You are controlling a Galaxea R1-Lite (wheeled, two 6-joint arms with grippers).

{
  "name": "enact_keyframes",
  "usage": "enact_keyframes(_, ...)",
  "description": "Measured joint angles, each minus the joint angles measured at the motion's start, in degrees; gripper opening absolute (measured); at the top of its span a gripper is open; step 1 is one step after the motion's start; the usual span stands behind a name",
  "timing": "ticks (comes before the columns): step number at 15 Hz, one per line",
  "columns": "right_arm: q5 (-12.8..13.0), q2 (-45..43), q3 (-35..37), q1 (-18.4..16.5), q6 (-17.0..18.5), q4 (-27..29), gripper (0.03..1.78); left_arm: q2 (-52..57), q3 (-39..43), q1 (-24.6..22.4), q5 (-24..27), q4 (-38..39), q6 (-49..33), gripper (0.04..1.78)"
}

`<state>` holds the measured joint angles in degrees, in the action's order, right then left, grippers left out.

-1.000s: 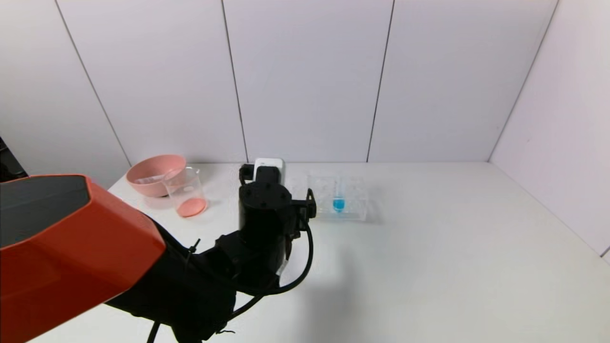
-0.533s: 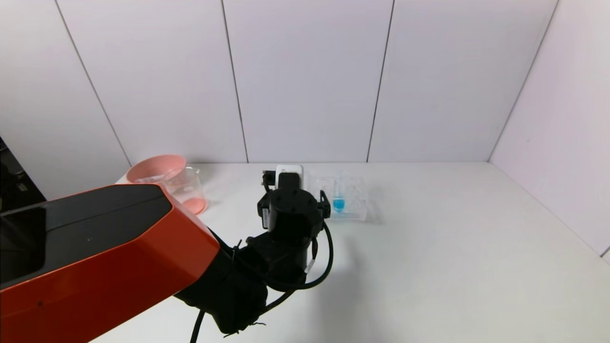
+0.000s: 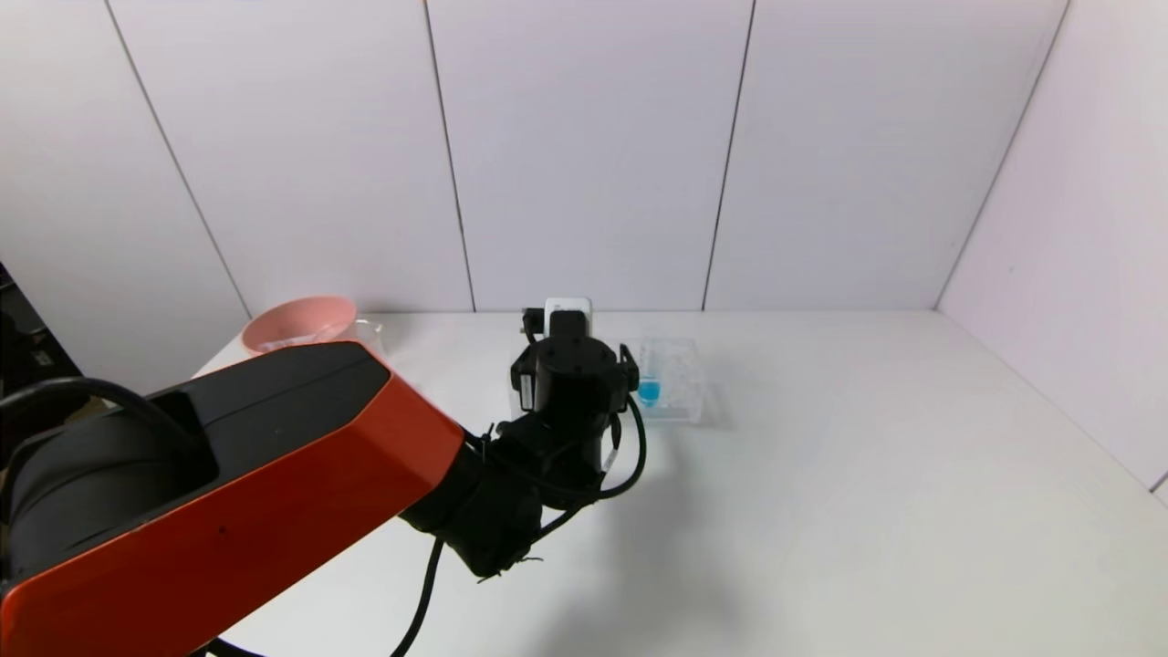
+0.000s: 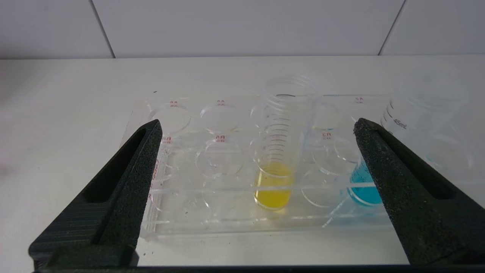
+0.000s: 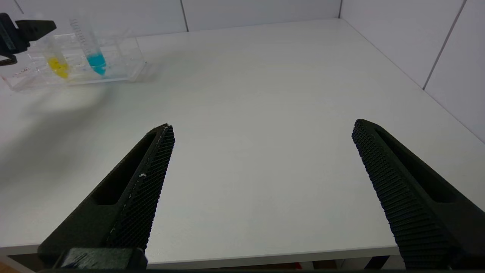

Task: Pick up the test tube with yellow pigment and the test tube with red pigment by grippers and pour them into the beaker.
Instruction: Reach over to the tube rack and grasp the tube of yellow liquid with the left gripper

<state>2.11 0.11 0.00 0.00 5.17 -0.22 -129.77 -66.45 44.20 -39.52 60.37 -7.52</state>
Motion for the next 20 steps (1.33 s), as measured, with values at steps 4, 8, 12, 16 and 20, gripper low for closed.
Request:
enact_keyframes(4,0.0,0.0,0.0,0.0,0.0,0.0,1.71,-3.9,-5.4,-2.7,2.3,-0.2,1.5,1.76)
enact_keyframes(8,0.0,0.0,0.0,0.0,0.0,0.0,1.71,-6.0,-8.3,-3.4,2.8,-1.0,1.6,1.76)
enact_keyframes(12,0.0,0.0,0.0,0.0,0.0,0.0,1.71,-6.8,-9.5,-3.4,2.8,-1.1,1.7,1.71)
enact_keyframes(16,0.0,0.0,0.0,0.0,0.0,0.0,1.71,-7.0,-9.6,-3.4,2.8,-1.0,1.6,1.3)
enact_keyframes(20,0.0,0.0,0.0,0.0,0.0,0.0,1.71,-7.0,-9.6,-3.3,3.0,-1.0,1.6,0.59)
